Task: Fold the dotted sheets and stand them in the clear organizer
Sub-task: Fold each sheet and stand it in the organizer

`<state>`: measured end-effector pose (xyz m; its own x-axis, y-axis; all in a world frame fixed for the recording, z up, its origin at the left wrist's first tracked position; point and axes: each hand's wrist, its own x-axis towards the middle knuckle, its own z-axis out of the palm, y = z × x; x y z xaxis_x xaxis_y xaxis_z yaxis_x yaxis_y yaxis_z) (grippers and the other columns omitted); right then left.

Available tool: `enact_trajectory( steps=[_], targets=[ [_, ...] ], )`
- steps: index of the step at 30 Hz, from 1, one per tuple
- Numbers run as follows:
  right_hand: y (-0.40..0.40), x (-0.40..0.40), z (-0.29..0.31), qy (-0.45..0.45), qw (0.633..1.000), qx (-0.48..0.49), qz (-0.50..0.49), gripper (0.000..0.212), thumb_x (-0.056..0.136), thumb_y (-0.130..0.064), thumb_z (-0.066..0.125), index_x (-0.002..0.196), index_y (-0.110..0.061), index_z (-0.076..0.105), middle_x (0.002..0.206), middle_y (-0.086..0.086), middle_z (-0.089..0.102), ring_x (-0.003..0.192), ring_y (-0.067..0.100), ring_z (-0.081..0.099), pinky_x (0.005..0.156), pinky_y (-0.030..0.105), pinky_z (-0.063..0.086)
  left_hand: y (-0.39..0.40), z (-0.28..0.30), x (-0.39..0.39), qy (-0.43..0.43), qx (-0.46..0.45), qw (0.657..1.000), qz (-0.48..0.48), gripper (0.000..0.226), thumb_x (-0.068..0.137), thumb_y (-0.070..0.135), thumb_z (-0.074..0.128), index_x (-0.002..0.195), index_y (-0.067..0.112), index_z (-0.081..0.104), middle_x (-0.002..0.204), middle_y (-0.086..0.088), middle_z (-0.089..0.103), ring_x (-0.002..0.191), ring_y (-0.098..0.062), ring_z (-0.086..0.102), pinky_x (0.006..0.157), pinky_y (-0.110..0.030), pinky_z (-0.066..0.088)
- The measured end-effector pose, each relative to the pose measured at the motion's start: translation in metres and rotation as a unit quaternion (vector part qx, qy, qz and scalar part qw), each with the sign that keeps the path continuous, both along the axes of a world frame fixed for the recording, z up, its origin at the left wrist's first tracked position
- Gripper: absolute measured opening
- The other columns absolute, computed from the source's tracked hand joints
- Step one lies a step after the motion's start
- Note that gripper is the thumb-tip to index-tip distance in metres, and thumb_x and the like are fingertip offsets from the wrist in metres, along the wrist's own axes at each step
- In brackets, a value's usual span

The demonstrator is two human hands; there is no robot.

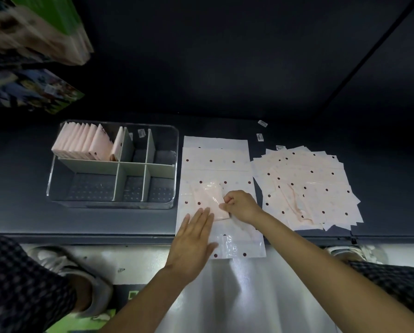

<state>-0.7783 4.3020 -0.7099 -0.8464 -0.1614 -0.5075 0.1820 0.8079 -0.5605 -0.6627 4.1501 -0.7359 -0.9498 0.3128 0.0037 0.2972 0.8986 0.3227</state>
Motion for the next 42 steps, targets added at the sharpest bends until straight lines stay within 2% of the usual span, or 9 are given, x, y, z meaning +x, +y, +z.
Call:
enact_trajectory(
  steps=[4, 7, 11, 15, 20, 27, 34, 37, 42],
  targets=[
    [-0.002, 0.005, -0.002, 0.018, 0.999, 0.012, -0.028, 0.021, 0.088, -0.026, 0.063, 0.101, -0.009, 0.06, 0.09, 0.003, 0.061, 0.087, 0.017, 0.055, 0.074, 0.026, 0.041, -0.008, -0.015, -0.003, -0.091, -0.103, 0.989, -0.05, 0.079, 0.094, 0.063, 0.013, 0.145, 0.013, -0.019, 0.153, -0.005, -0.025, 0.143, -0.02, -0.02, 0.117, -0.041, -0.013],
    [0.001, 0.025, -0.002, 0.204, 0.978, 0.05, 0.001, 0.021, 0.091, -0.021, 0.059, 0.108, -0.011, 0.056, 0.102, 0.004, 0.062, 0.099, 0.02, 0.055, 0.081, 0.03, 0.046, -0.01, -0.017, -0.006, -0.09, -0.127, 0.986, -0.064, 0.08, 0.091, 0.067, 0.01, 0.141, 0.018, -0.028, 0.151, -0.004, -0.031, 0.142, -0.02, -0.026, 0.115, -0.039, -0.018],
    [0.003, 0.053, -0.013, 0.262, 0.936, 0.038, 0.234, 0.042, 0.101, -0.023, 0.04, 0.141, -0.011, 0.039, 0.147, 0.006, 0.04, 0.137, 0.019, 0.034, 0.114, 0.025, 0.021, -0.01, -0.017, -0.007, -0.09, -0.144, 0.983, -0.066, 0.083, 0.091, 0.069, 0.014, 0.143, 0.018, -0.024, 0.154, -0.006, -0.027, 0.143, -0.021, -0.023, 0.117, -0.038, -0.015],
    [0.024, 0.06, -0.032, 0.254, 0.895, 0.11, 0.35, 0.051, 0.103, -0.03, 0.028, 0.15, -0.013, 0.014, 0.157, -0.001, 0.005, 0.146, 0.012, 0.001, 0.117, 0.026, -0.009, -0.016, -0.013, -0.011, -0.098, -0.131, 0.984, -0.077, 0.086, 0.09, 0.069, 0.018, 0.148, 0.015, -0.016, 0.155, -0.005, -0.023, 0.144, -0.018, -0.019, 0.115, -0.034, -0.015],
    [0.041, 0.054, -0.029, 0.329, 0.87, 0.131, 0.344, 0.046, 0.094, -0.022, 0.057, 0.135, -0.006, 0.048, 0.144, 0.008, 0.043, 0.134, 0.023, 0.04, 0.11, 0.048, 0.031, -0.047, -0.007, -0.018, -0.112, -0.116, 0.979, -0.128, 0.083, 0.092, 0.066, 0.024, 0.151, 0.014, -0.004, 0.156, 0.002, -0.019, 0.14, -0.007, -0.022, 0.112, -0.026, -0.018],
    [0.029, 0.049, -0.022, 0.399, 0.878, 0.094, 0.246, 0.033, 0.064, -0.022, 0.086, 0.093, -0.013, 0.075, 0.104, 0.001, 0.072, 0.097, 0.02, 0.069, 0.084, 0.041, 0.056, -0.059, -0.008, -0.022, -0.106, -0.094, 0.98, -0.142, 0.08, 0.091, 0.067, 0.026, 0.151, 0.018, 0.009, 0.158, 0.006, -0.014, 0.144, -0.008, -0.015, 0.114, -0.026, -0.015],
    [0.02, 0.047, -0.018, 0.431, 0.836, 0.144, 0.308, 0.051, 0.038, -0.009, 0.092, 0.086, -0.014, 0.076, 0.09, 0.0, 0.075, 0.083, 0.018, 0.072, 0.073, 0.03, 0.058, -0.051, -0.006, -0.019, -0.102, -0.015, 0.991, -0.081, 0.073, 0.09, 0.064, 0.035, 0.148, 0.021, 0.022, 0.159, 0.01, 0.005, 0.145, -0.007, 0.005, 0.113, -0.022, -0.01],
    [0.015, 0.044, -0.012, 0.44, 0.824, 0.162, 0.319, 0.052, 0.029, -0.01, 0.093, 0.078, -0.017, 0.077, 0.08, -0.003, 0.075, 0.072, 0.013, 0.071, 0.069, 0.025, 0.057, -0.044, -0.002, -0.019, -0.109, 0.024, 0.993, -0.04, 0.074, 0.089, 0.06, 0.045, 0.148, 0.023, 0.02, 0.155, 0.006, 0.023, 0.141, -0.01, 0.019, 0.115, -0.023, 0.005],
    [0.008, 0.034, 0.026, 0.425, 0.851, 0.139, 0.273, 0.051, 0.031, -0.002, 0.091, 0.077, -0.019, 0.075, 0.071, -0.004, 0.072, 0.075, 0.012, 0.071, 0.051, 0.02, 0.052, -0.036, 0.024, -0.036, -0.15, 0.085, 0.985, -0.006, 0.065, 0.09, 0.046, 0.055, 0.145, 0.026, 0.027, 0.145, 0.003, 0.039, 0.134, -0.014, 0.031, 0.107, -0.027, 0.028]
  ],
)
